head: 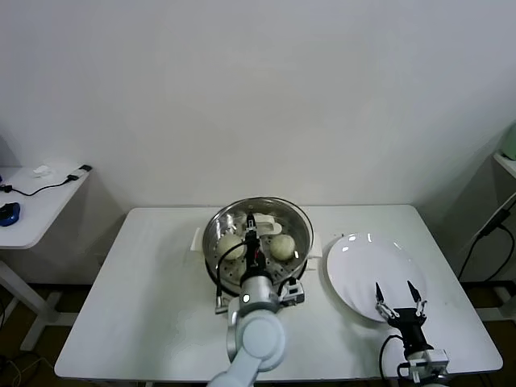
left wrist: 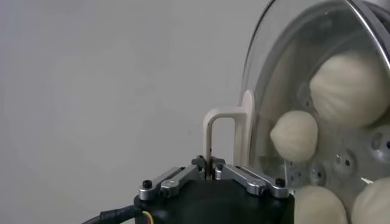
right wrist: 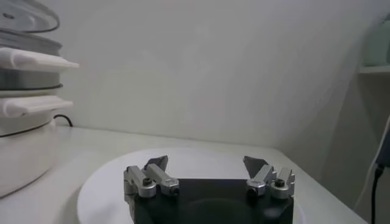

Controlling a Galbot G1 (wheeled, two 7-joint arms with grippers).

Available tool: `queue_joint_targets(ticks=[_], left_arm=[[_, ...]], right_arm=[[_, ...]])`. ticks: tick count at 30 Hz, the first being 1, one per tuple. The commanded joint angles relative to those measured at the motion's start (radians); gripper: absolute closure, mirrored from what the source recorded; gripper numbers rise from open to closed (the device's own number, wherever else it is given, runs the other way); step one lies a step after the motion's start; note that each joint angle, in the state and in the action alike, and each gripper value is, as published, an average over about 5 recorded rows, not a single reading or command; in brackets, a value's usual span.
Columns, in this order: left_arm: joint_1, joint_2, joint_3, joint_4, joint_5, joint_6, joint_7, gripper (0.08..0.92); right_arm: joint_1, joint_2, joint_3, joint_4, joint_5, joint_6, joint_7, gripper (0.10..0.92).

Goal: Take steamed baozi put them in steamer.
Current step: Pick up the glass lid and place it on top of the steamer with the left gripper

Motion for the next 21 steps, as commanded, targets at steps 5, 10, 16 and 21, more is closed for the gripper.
queue_joint_targets(ticks=[5, 10, 16, 21], left_arm=[[-0.006, -0.049, -0.025, 0.086, 0.073, -0.002, -0.026, 0.865], [-0.006, -0.049, -0.026, 0.102, 0.073, -0.001, -0.039, 0.865], [-0.004, -0.049, -0.022, 0.108, 0.073, -0.004, -0.042, 0.865], [-0.003, -0.049, -0.014, 0.092, 0.060, -0.013, -0.043, 0.864]], right_arm=[[0.001, 0.000, -0.004, -0.014, -0.003, 0.017, 0.001, 0.203], [-0.001, 0.001, -0.009, -0.022, -0.004, 0.024, 0.000, 0.203], [-0.002, 0.002, -0.010, -0.028, -0.006, 0.033, 0.000, 0.203], [-0.002, -0.001, -0.009, -0.024, -0.004, 0.036, -0.004, 0.203]])
